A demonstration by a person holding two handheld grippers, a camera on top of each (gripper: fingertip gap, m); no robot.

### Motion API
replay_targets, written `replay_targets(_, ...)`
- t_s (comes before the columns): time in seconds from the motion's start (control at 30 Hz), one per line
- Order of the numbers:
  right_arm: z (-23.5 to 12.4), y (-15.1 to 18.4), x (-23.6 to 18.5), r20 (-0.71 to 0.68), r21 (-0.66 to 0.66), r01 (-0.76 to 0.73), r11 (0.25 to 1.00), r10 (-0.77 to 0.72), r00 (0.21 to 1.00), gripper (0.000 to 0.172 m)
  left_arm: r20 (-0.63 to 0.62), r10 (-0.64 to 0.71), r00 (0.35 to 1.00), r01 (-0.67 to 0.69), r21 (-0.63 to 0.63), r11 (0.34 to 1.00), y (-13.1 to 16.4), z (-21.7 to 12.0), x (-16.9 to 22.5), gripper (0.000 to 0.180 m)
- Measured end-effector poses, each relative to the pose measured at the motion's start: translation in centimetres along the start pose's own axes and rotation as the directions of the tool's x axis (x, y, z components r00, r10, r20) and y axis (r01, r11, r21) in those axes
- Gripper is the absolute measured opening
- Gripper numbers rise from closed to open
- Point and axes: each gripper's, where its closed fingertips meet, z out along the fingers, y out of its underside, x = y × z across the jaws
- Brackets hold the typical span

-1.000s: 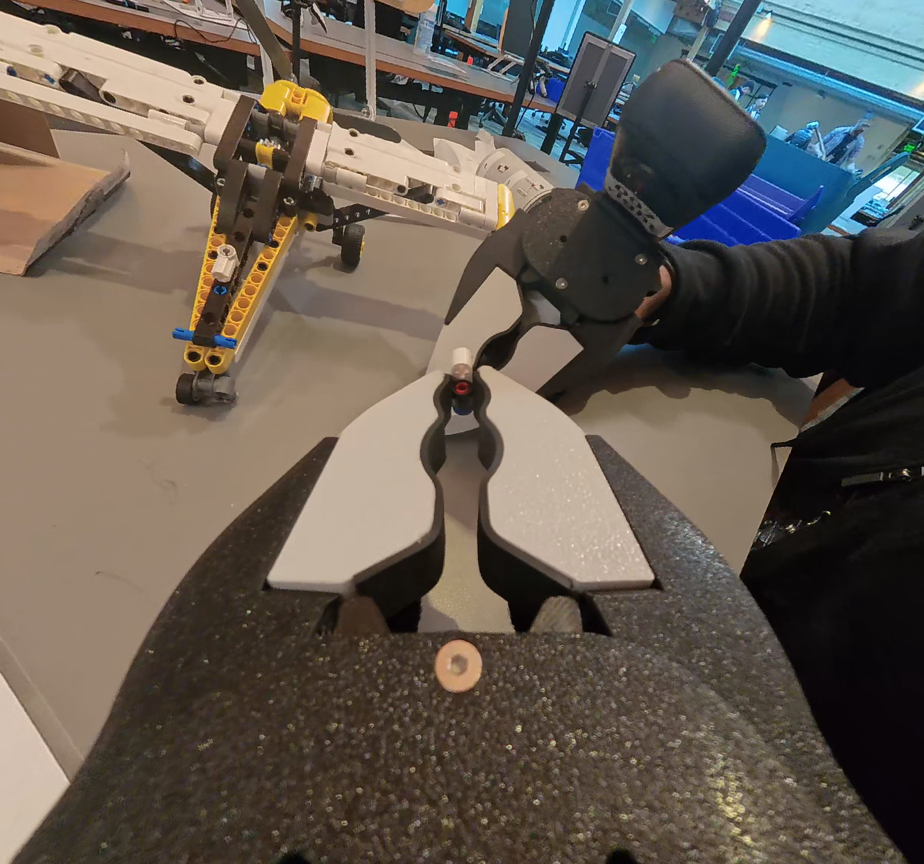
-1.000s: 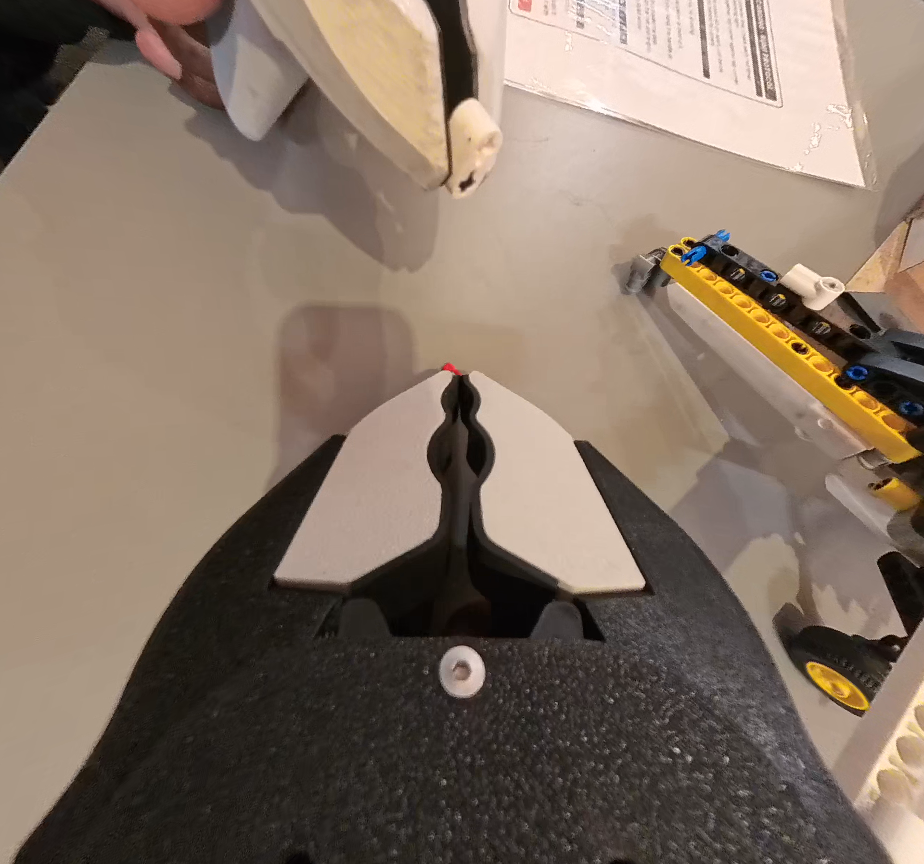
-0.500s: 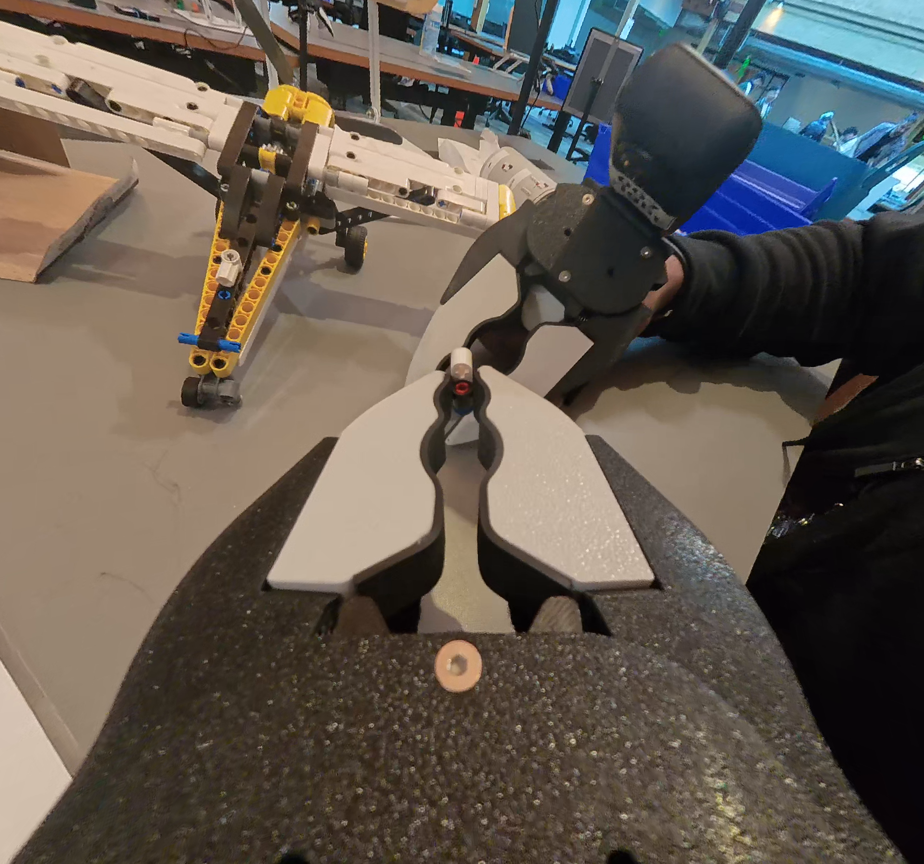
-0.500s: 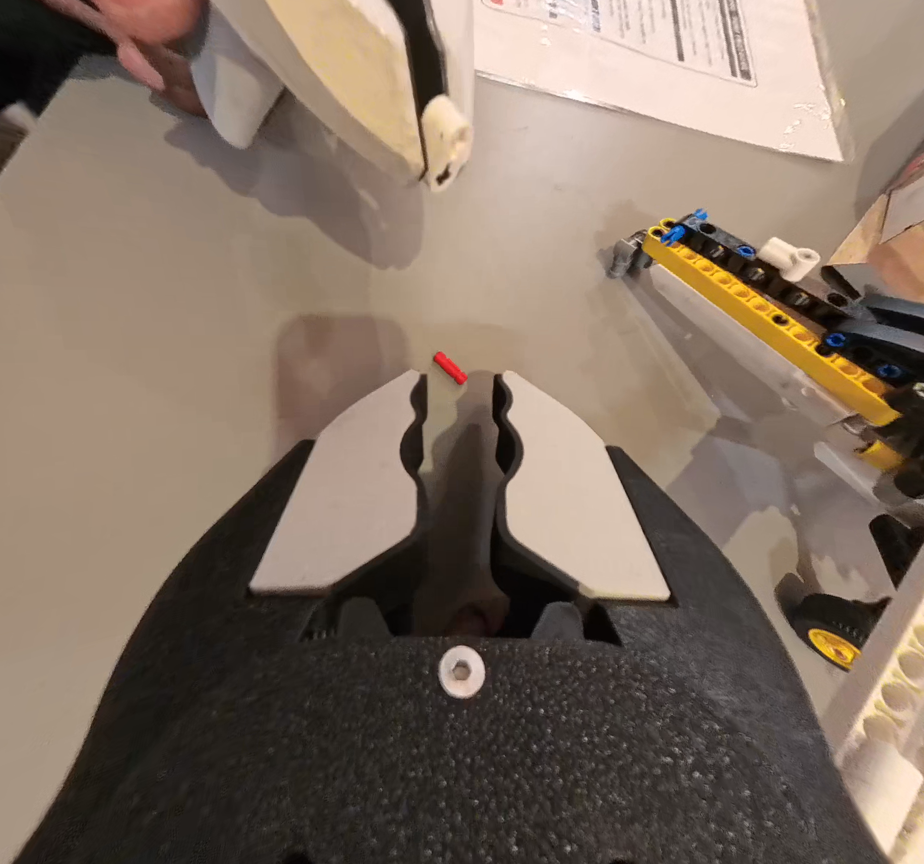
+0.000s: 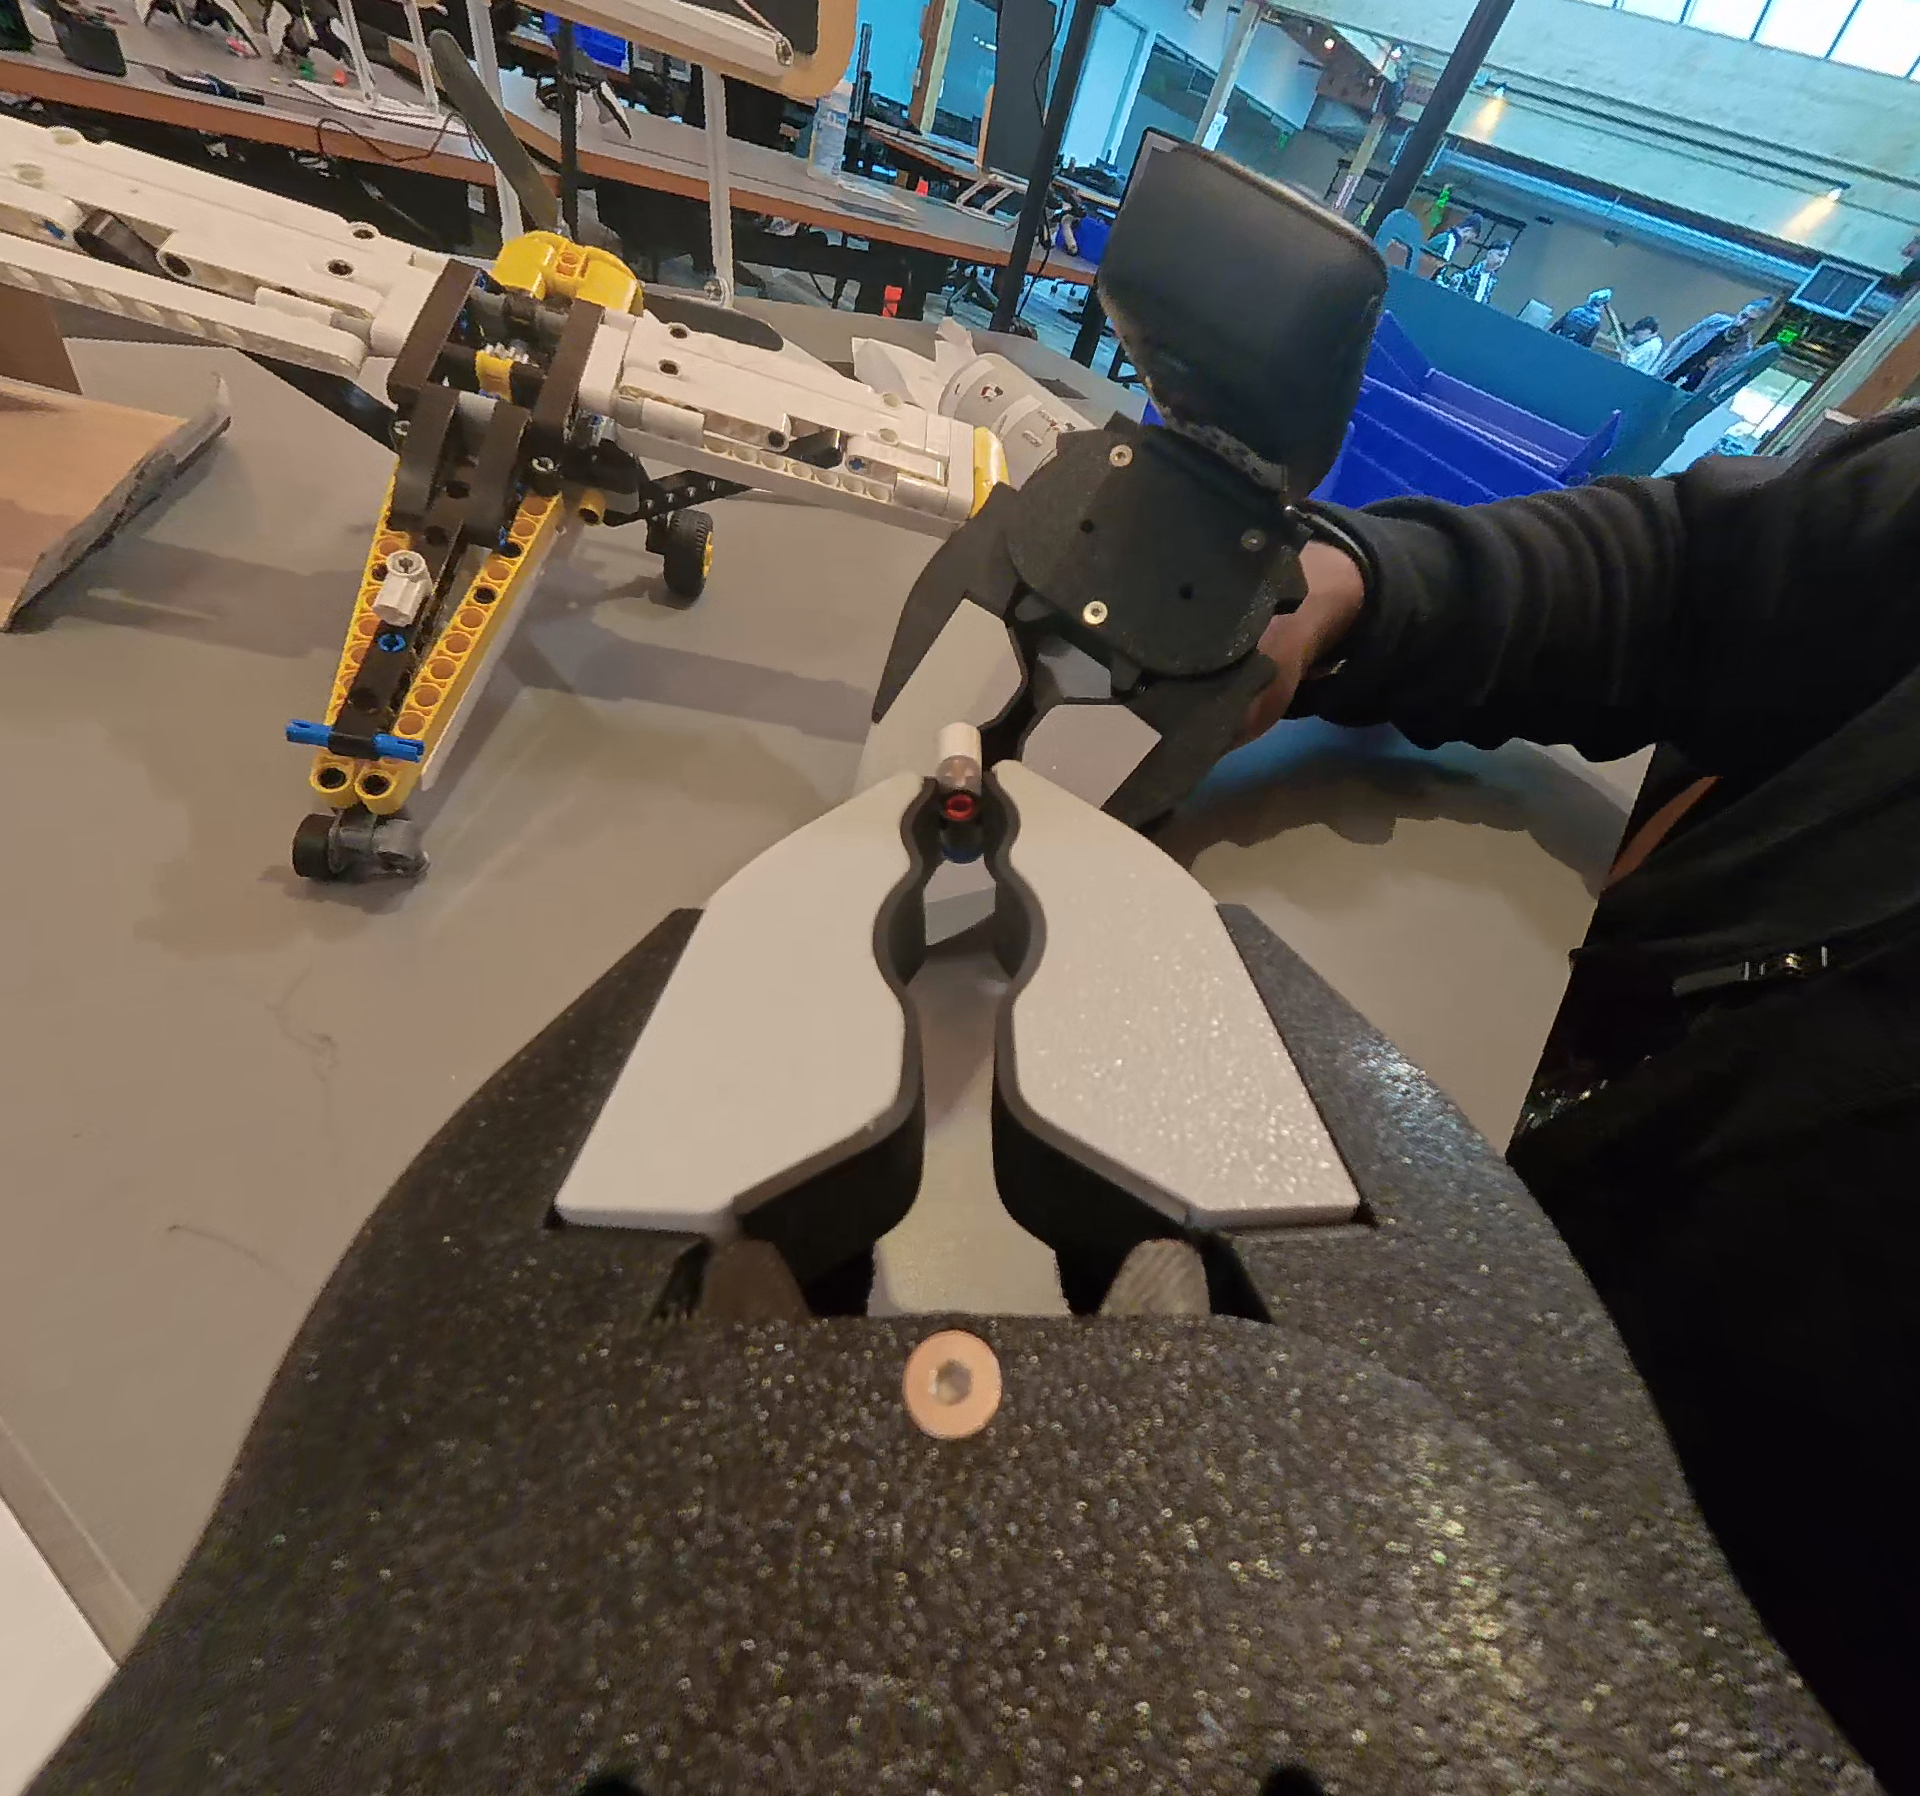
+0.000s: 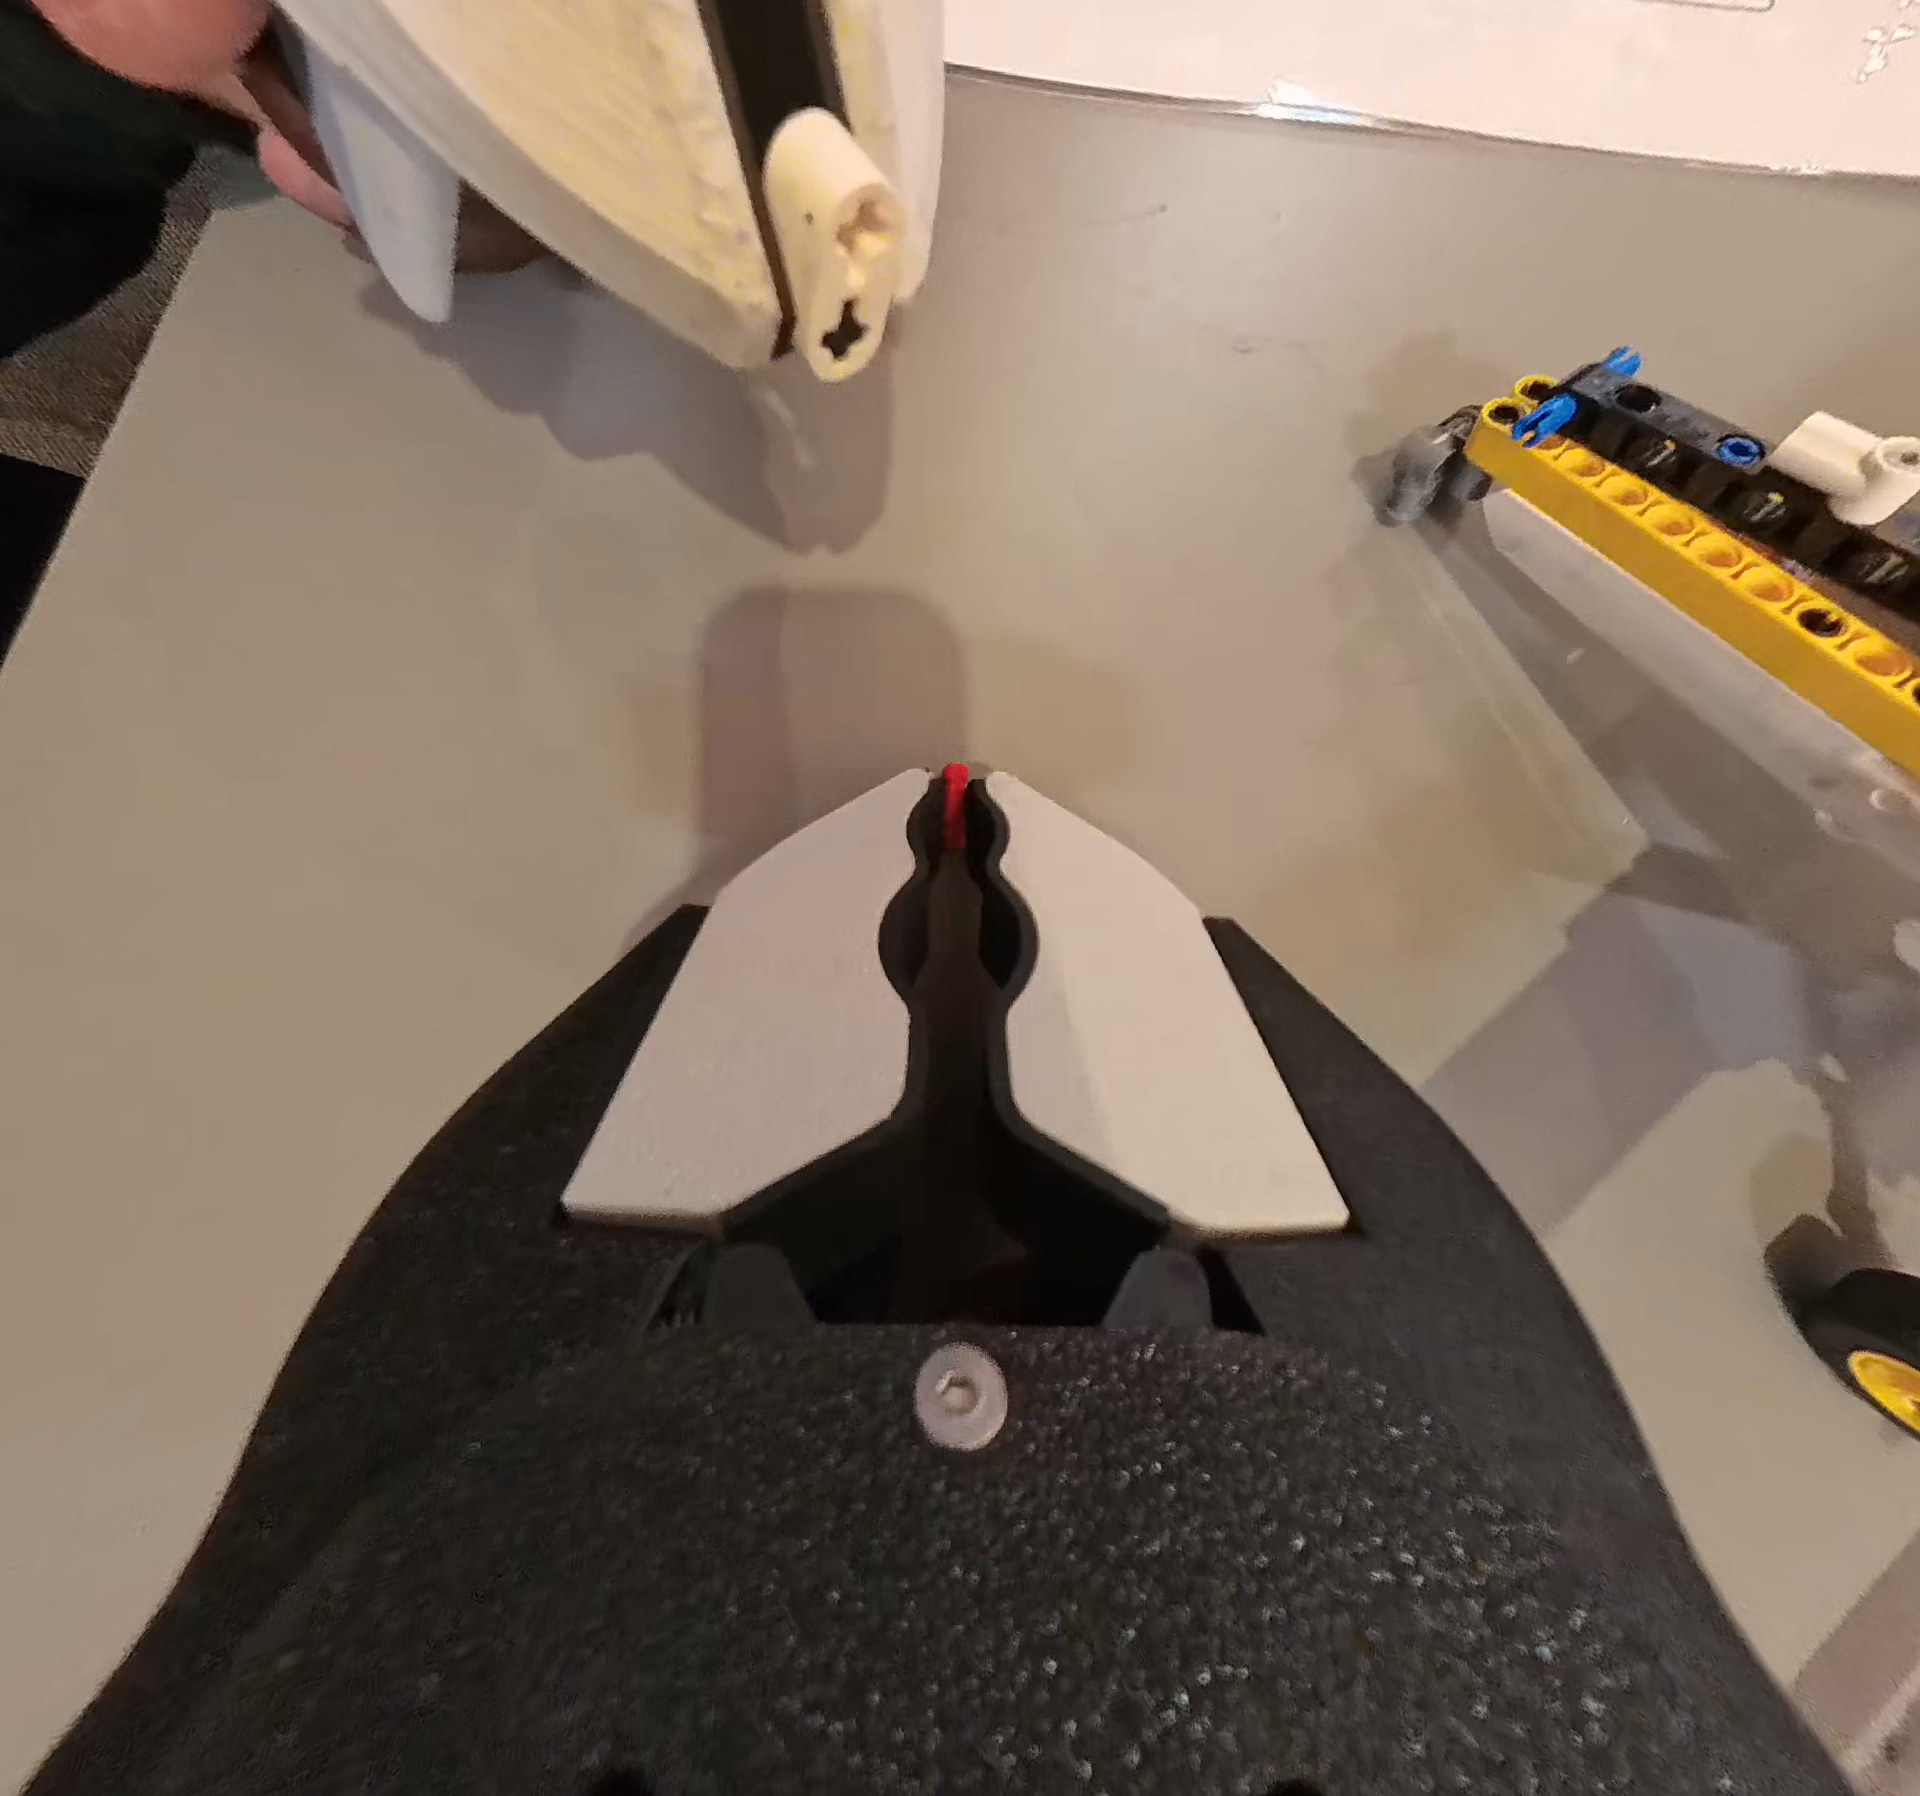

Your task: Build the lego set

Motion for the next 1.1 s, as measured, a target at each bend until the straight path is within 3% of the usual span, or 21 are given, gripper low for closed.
replay_targets(0.23, -0.3, 0.1, 0.1, -0.036, 0.02, -0.025, 0.999, 0.026, 0.999, 0.005, 0.0, 0.004, 1.0, -0.004, -0.015, 1.0, 0.2, 0.1, 0.1, 0.007)
replay_targets(0.3, -0.4, 0.2, 0.1, -0.036, 0.018, -0.032, 0.999, 0.033, 0.999, 0.017, 0.002, 0.005, 1.0, -0.005, -0.019, 1.0, 0.2, 0.1, 0.1, 0.007)
replay_targets(0.4, -0.4, 0.3, 0.1, -0.022, 0.021, -0.048, 0.999, 0.048, 0.999, 0.021, 0.003, 0.006, 1.0, -0.006, -0.026, 1.0, 0.3, 0.2, 0.1, 0.007)
replay_targets(0.63, -0.3, 0.3, 0.2, 0.013, 0.015, -0.081, 0.997, 0.081, 0.997, 0.022, 0.006, 0.008, 1.0, -0.008, -0.039, 0.999, 0.4, 0.2, 0.1, 0.007)
replay_targets(0.73, -0.2, 0.3, 0.5, 0.004, 0.008, -0.098, 0.995, 0.098, 0.995, 0.013, 0.005, 0.008, 1.0, -0.008, -0.043, 0.999, 0.5, 0.3, 0.1, 0.007)
replay_targets(0.77, -0.2, 0.3, 0.6, -0.005, 0.006, -0.09, 0.996, 0.09, 0.996, 0.004, 0.005, 0.008, 1.0, -0.008, -0.045, 0.999, 0.5, 0.3, 0.1, 0.007)
replay_targets(0.97, -0.4, 0.4, 0.3, -0.034, 0.018, -0.049, 0.999, 0.049, 0.998, 0.003, 0.011, 0.012, 1.0, -0.011, -0.059, 0.998, 0.7, 0.3, 0.1, 0.007)
replay_targets(1.1, -2.4, 0.4, -0.1, -0.157, 0.107, 0.098, 0.989, -0.08, 0.984, 0.003, 0.018, 0.036, 0.999, -0.034, -0.083, 0.996, 1.0, 0.5, 0.2, 0.008)
